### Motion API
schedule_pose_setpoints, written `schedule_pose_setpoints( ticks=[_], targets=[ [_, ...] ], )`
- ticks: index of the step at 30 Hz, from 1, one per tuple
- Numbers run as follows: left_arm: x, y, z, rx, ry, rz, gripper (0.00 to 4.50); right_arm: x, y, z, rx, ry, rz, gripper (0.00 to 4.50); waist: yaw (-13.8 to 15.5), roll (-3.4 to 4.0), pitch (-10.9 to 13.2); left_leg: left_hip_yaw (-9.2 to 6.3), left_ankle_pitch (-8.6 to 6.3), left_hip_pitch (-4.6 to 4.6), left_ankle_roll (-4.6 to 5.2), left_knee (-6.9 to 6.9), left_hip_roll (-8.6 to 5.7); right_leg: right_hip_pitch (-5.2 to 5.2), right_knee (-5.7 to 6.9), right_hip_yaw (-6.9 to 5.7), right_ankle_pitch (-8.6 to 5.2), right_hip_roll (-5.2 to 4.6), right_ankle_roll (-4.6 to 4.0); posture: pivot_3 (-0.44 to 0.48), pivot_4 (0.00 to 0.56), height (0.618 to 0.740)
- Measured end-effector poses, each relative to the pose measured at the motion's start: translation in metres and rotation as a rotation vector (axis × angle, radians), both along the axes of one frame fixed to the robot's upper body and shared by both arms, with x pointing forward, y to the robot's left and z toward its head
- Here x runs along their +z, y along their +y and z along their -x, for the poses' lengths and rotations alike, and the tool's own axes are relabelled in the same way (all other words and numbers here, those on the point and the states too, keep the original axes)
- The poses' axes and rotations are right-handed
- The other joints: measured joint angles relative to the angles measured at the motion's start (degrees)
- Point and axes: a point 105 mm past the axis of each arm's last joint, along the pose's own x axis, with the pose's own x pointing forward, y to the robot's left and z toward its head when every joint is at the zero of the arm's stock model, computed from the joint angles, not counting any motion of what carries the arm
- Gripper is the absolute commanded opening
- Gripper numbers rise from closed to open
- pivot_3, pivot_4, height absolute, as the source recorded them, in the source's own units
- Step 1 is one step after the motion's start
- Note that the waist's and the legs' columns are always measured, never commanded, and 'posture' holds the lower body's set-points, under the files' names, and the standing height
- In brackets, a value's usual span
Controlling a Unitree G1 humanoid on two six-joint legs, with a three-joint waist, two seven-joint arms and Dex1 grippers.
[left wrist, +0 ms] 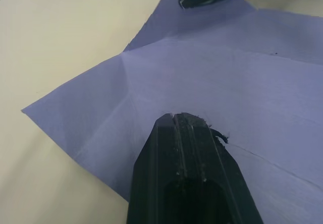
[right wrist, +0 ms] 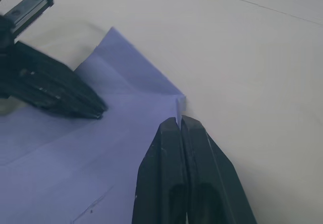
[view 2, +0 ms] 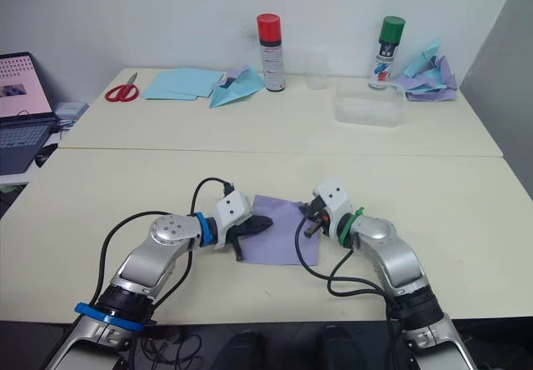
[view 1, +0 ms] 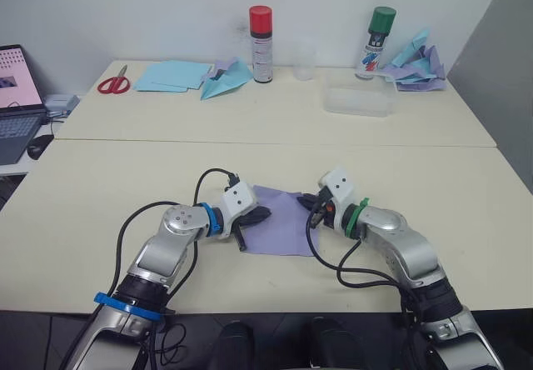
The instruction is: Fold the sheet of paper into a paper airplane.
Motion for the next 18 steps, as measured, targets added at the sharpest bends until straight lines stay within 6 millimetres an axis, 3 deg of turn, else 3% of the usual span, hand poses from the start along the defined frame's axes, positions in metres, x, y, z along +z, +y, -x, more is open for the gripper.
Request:
schedule_pose_setpoints(
  ticks=[5, 18],
  targets=[
    [0.0, 0.0, 0.0, -0.001, -0.003, -0.003, 0.0, -0.003, 0.007, 0.005, 0.088, -0.097, 0.109, 0.02, 0.0, 0.0, 0.0, 0.01, 0.0, 0.01, 0.0, 0.0, 0.0, 0.0, -0.01, 0.0, 0.0, 0.0, 0.0, 0.0, 0.15, 0.74],
    [0.002, 0.0, -0.002, -0.01, 0.0, -0.004, 0.0, -0.018, 0.016, 0.002, 0.138, -0.109, 0.201, 0.02, 0.0, 0.0, 0.0, 0.01, 0.0, 0.01, 0.01, 0.01, 0.0, 0.0, 0.01, -0.01, 0.0, 0.01, 0.0, 0.0, 0.15, 0.74]
  ],
)
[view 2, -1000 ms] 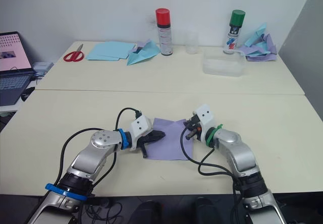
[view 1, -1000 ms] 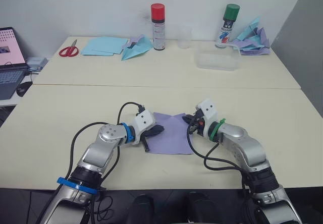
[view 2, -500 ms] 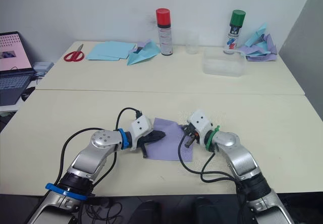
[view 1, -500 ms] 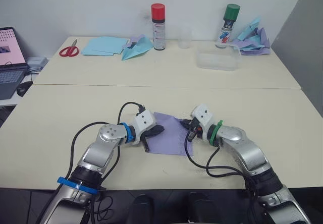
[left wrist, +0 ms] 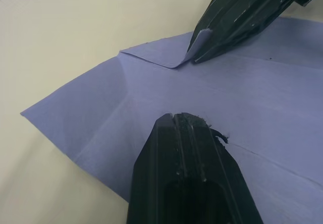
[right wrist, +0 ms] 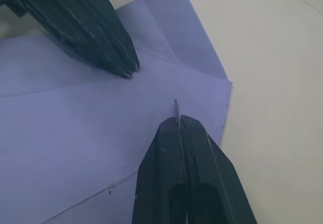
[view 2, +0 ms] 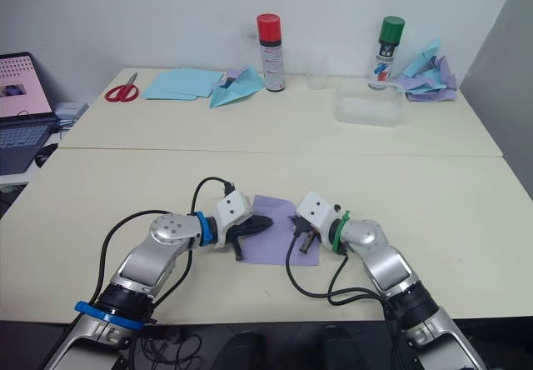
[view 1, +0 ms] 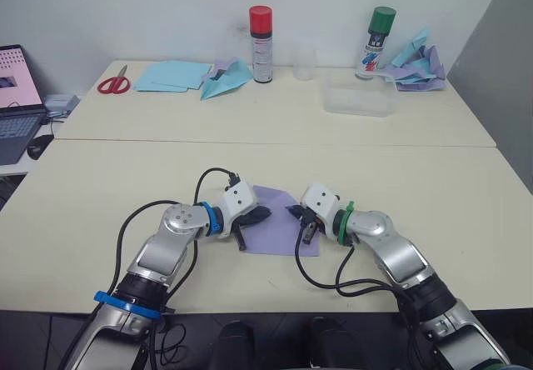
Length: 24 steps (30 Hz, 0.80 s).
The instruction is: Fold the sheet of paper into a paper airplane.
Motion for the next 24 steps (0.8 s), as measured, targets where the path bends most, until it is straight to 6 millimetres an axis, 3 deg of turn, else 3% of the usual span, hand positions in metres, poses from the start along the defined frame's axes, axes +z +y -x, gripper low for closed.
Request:
schedule_pose_setpoints(
  ticks=[4, 9, 11, 15, 18, 24],
  targets=[
    [0.009, -0.015, -0.004, 0.01, 0.055, 0.103, 0.0, 0.001, 0.0, -0.002, 0.011, -0.017, 0.037, 0.02, 0.1, -0.02, 0.0, -0.01, 0.0, -0.04, 0.0, 0.07, 0.0, 0.0, 0.02, -0.09, 0.02, 0.0, 0.02, 0.0, 0.15, 0.74],
    [0.05, -0.031, -0.026, 0.027, -0.025, 0.181, 0.0, 0.001, 0.001, -0.002, 0.021, -0.022, 0.052, 0.02, 0.0, -0.03, 0.0, 0.0, 0.0, -0.03, 0.0, 0.09, -0.1, 0.01, 0.01, -0.1, 0.04, 0.1, 0.07, 0.0, 0.15, 0.74],
    [0.048, -0.035, -0.032, 0.039, -0.022, 0.169, 0.0, 0.002, 0.002, -0.002, 0.023, -0.021, 0.05, 0.02, 0.0, -0.03, 0.0, 0.02, 0.0, -0.02, 0.0, 0.08, -0.12, 0.0, 0.0, -0.1, 0.04, 0.15, 0.07, 0.0, 0.15, 0.74],
    [0.012, -0.039, -0.034, 0.055, 0.069, 0.099, 0.0, 0.002, 0.002, -0.001, 0.021, -0.017, 0.048, 0.02, 0.0, -0.03, 0.0, -0.01, 0.0, -0.05, 0.0, 0.08, -0.1, -0.01, 0.0, -0.1, 0.04, 0.18, 0.07, 0.0, 0.15, 0.74],
    [0.005, -0.041, -0.036, 0.044, 0.076, 0.081, 0.0, 0.002, 0.001, -0.002, 0.01, -0.003, 0.049, 0.57, 0.0, -0.04, 0.0, -0.04, 0.0, -0.03, 0.0, 0.08, -0.1, 0.01, 0.01, -0.09, 0.04, 0.18, 0.06, 0.0, 0.15, 0.74],
    [0.003, -0.041, -0.037, 0.007, 0.071, 0.064, 0.0, 0.0, 0.001, 0.014, 0.015, 0.162, -0.026, 2.68, 0.1, -0.02, 0.0, -0.04, 0.0, -0.01, 0.0, 0.07, -0.07, 0.03, 0.0, -0.08, 0.04, 0.17, 0.06, 0.0, 0.15, 0.74]
  ],
)
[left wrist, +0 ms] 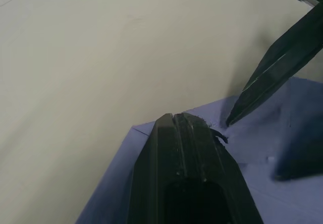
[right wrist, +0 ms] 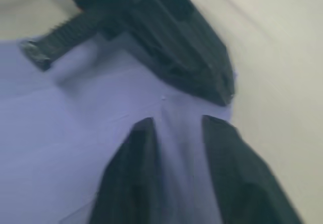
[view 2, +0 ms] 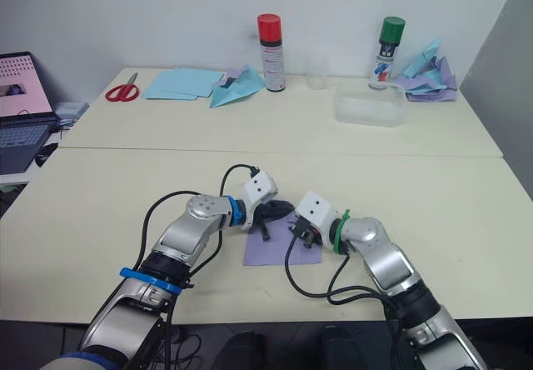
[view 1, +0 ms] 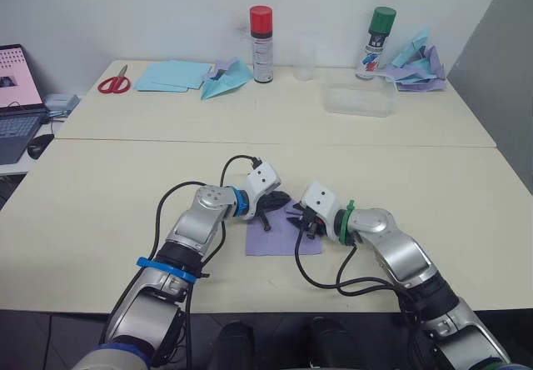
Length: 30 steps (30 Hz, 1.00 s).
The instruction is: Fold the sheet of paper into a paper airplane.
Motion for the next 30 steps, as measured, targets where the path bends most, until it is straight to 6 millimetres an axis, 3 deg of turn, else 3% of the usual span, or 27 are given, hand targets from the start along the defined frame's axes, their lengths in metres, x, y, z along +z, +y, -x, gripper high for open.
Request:
schedule_pose_setpoints(
  ticks=[2, 10, 13, 17, 20, 25, 30],
  targets=[
    [-0.001, 0.0, 0.0, -0.014, -0.009, -0.01, 0.0, 0.0, 0.003, 0.008, 0.005, 0.085, -0.037, 3.36, 0.0, 0.0, 0.0, -0.03, 0.0, 0.01, 0.0, 0.01, 0.02, 0.03, 0.01, 0.01, 0.0, 0.0, 0.0, 0.0, 0.15, 0.74],
    [-0.002, -0.002, -0.003, -0.059, -0.043, -0.039, 0.0, 0.004, -0.003, 0.025, 0.056, 0.254, -0.094, 3.36, 0.0, -0.01, 0.0, -0.04, 0.0, 0.05, 0.0, 0.04, -0.02, 0.11, -0.02, -0.05, 0.0, -0.06, 0.0, 0.0, 0.15, 0.74],
    [-0.002, -0.001, -0.003, -0.066, -0.05, -0.039, 0.0, 0.012, -0.011, 0.019, 0.033, 0.225, -0.141, 2.79, 0.0, -0.01, 0.0, -0.04, 0.0, 0.05, 0.0, 0.04, -0.02, 0.11, -0.02, -0.05, 0.0, -0.05, 0.0, 0.0, 0.15, 0.74],
    [-0.002, 0.0, -0.004, -0.075, -0.05, -0.039, 0.0, 0.034, -0.012, 0.008, 0.008, 0.129, -0.247, 1.27, 0.0, -0.01, 0.0, -0.07, 0.0, 0.05, 0.0, 0.02, -0.03, 0.11, -0.02, -0.05, 0.0, 0.01, 0.0, 0.0, 0.15, 0.74],
    [-0.003, 0.0, -0.003, -0.079, -0.054, -0.039, 0.0, 0.03, -0.014, -0.003, -0.057, 0.086, -0.239, 0.16, 0.0, -0.01, 0.0, -0.07, 0.0, 0.05, 0.0, 0.02, -0.03, 0.11, -0.02, -0.04, 0.0, 0.01, 0.0, 0.0, 0.15, 0.74],
    [-0.002, 0.0, -0.004, -0.081, -0.056, -0.042, 0.0, 0.0, -0.023, -0.028, -0.234, 0.049, -0.149, 0.02, 0.0, -0.01, 0.0, -0.02, 0.0, 0.04, 0.0, 0.02, -0.02, 0.09, -0.02, -0.01, 0.0, 0.0, 0.0, 0.0, 0.15, 0.74],
    [-0.003, 0.0, -0.004, -0.085, -0.057, -0.05, 0.0, -0.001, -0.022, -0.031, -0.248, 0.006, -0.123, 0.02, 0.0, 0.0, -0.1, -0.02, 0.0, 0.06, 0.0, 0.03, -0.01, 0.1, 0.0, -0.01, 0.01, 0.0, 0.0, 0.0, 0.15, 0.74]
  ],
)
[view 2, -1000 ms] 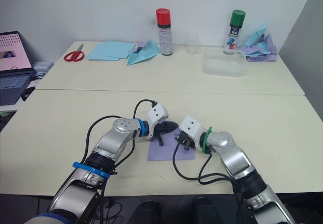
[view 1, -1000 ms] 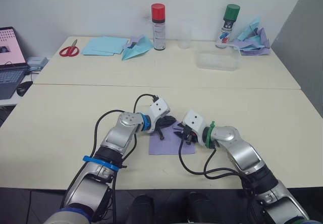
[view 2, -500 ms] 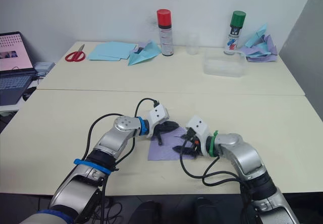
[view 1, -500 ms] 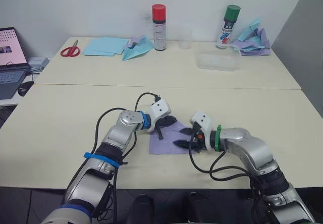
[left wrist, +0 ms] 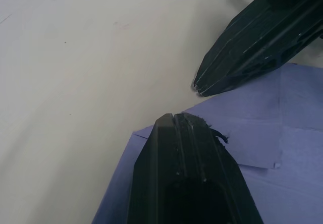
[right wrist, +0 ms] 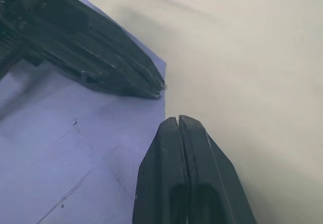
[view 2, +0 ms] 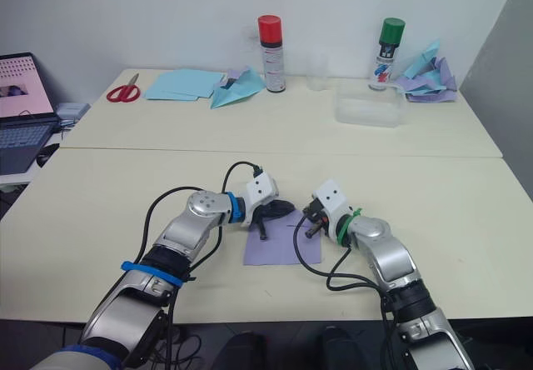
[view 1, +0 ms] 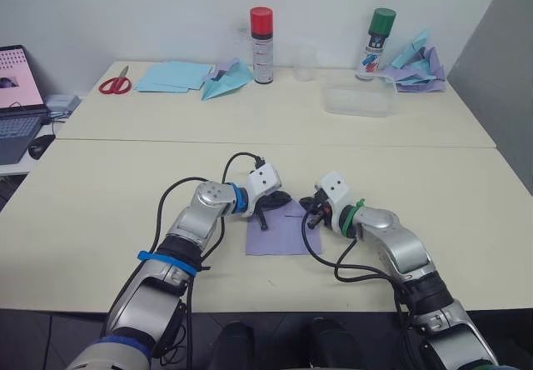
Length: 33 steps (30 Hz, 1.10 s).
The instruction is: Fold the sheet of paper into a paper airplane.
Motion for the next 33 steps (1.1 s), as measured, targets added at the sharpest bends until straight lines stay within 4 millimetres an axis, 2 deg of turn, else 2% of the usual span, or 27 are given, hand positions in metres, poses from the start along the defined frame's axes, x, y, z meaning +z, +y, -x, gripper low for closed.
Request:
schedule_pose_setpoints(
  ticks=[5, 9, 13, 16, 19, 24, 29, 33],
  targets=[
    [0.0, -0.001, 0.0, -0.005, -0.001, -0.003, 0.0, -0.003, -0.008, 0.01, 0.014, -0.008, 0.03, 0.02, 0.1, 0.0, 0.0, -0.02, 0.0, -0.01, 0.0, -0.01, 0.0, 0.02, -0.03, 0.0, -0.01, -0.01, 0.0, 0.0, 0.15, 0.74],
    [-0.001, -0.001, 0.0, -0.006, 0.002, -0.006, 0.0, -0.004, -0.022, 0.027, 0.04, -0.001, 0.06, 0.02, 0.0, 0.0, -0.1, -0.01, -0.01, 0.02, 0.01, -0.02, 0.0, 0.03, -0.04, 0.01, -0.01, -0.02, 0.0, 0.0, 0.15, 0.74],
    [-0.001, 0.0, 0.0, -0.006, 0.0, -0.01, 0.0, -0.005, -0.026, 0.037, 0.06, 0.016, 0.065, 0.02, 0.0, 0.0, -0.1, -0.03, -0.01, 0.05, 0.01, -0.01, 0.0, 0.04, -0.01, 0.02, -0.01, 0.0, -0.01, 0.0, 0.15, 0.74],
    [-0.001, 0.0, 0.0, -0.009, -0.003, -0.011, 0.0, -0.002, -0.029, 0.036, 0.055, -0.004, 0.055, 0.02, 0.0, 0.0, -0.1, -0.02, -0.01, 0.04, 0.01, -0.01, -0.02, 0.04, -0.02, 0.0, -0.01, 0.0, 0.0, 0.0, 0.15, 0.74],
    [0.0, 0.0, 0.0, -0.014, -0.009, -0.014, 0.0, 0.01, -0.032, 0.023, 0.008, -0.062, -0.002, 0.02, 0.0, -0.01, -0.1, 0.02, -0.01, 0.04, 0.01, -0.01, -0.02, 0.04, -0.02, -0.01, 0.0, 0.0, 0.0, 0.0, 0.15, 0.74],
    [0.0, -0.001, 0.0, -0.019, -0.011, -0.016, 0.0, 0.021, -0.015, 0.01, 0.03, -0.113, -0.043, 0.02, 0.0, 0.0, -0.1, -0.01, -0.01, 0.03, 0.01, -0.02, -0.02, 0.03, -0.03, 0.0, -0.01, 0.01, 0.0, 0.0, 0.15, 0.74],
    [0.002, 0.0, -0.001, -0.014, -0.012, -0.006, 0.0, 0.001, 0.005, 0.016, 0.099, -0.048, 0.004, 0.02, 0.0, 0.01, -0.1, -0.01, -0.01, 0.0, 0.01, -0.02, 0.0, 0.02, -0.03, 0.01, -0.01, 0.0, 0.0, 0.0, 0.15, 0.74],
    [0.003, -0.001, -0.003, 0.013, -0.001, 0.031, 0.0, -0.004, 0.007, 0.017, 0.105, -0.044, 0.052, 0.02, 0.0, 0.01, -0.1, 0.01, -0.01, 0.0, 0.01, 0.0, 0.01, 0.01, -0.03, -0.01, 0.0, -0.01, 0.0, 0.0, 0.15, 0.74]
  ],
)
